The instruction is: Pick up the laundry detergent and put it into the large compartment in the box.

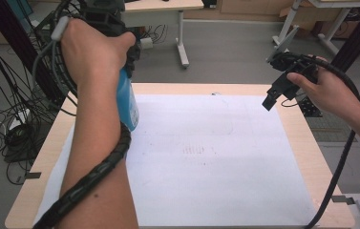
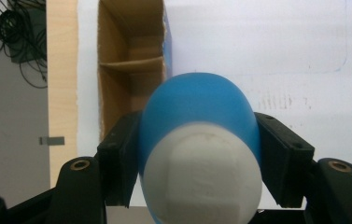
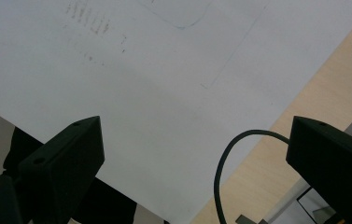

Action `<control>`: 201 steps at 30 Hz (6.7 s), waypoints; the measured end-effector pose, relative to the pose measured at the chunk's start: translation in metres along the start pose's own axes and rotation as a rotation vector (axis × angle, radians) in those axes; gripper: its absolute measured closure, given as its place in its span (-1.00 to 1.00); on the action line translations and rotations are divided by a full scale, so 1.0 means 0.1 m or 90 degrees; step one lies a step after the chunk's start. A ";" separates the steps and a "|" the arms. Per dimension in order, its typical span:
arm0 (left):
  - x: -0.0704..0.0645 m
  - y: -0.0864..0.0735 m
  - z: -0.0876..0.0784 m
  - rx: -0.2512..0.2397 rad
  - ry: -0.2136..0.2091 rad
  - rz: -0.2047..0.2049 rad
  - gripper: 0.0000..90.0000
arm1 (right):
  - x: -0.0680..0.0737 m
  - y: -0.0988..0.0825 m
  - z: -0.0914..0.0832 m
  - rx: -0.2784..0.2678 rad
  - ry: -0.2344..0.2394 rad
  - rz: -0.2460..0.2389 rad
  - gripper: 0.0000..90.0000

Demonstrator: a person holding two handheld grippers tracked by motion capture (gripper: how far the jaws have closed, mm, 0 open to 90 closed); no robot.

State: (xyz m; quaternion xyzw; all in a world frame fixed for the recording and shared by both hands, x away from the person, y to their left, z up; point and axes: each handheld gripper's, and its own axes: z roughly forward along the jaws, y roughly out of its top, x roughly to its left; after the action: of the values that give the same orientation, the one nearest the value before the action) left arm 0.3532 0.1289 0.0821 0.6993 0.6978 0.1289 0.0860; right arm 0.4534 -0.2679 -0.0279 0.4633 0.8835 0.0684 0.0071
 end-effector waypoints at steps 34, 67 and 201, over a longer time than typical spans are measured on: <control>0.61 0.15 0.07 -0.029 0.028 -0.040 -0.15 | 0.26 0.16 -0.09 0.013 -0.021 -0.028 -0.91; 0.69 0.14 0.97 0.032 0.027 -0.026 -0.15 | 0.27 0.20 0.13 0.030 -0.010 -0.037 -0.91; 0.30 -0.27 1.12 -0.004 0.019 0.004 -0.83 | 0.27 0.09 0.31 0.048 -0.017 -0.023 -0.91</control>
State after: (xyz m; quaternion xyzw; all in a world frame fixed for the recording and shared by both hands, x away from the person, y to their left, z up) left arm 0.3605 0.1660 -0.0305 0.6990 0.6967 0.1417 0.0771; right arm 0.4474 -0.2373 -0.0560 0.4480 0.8935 0.0288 0.0029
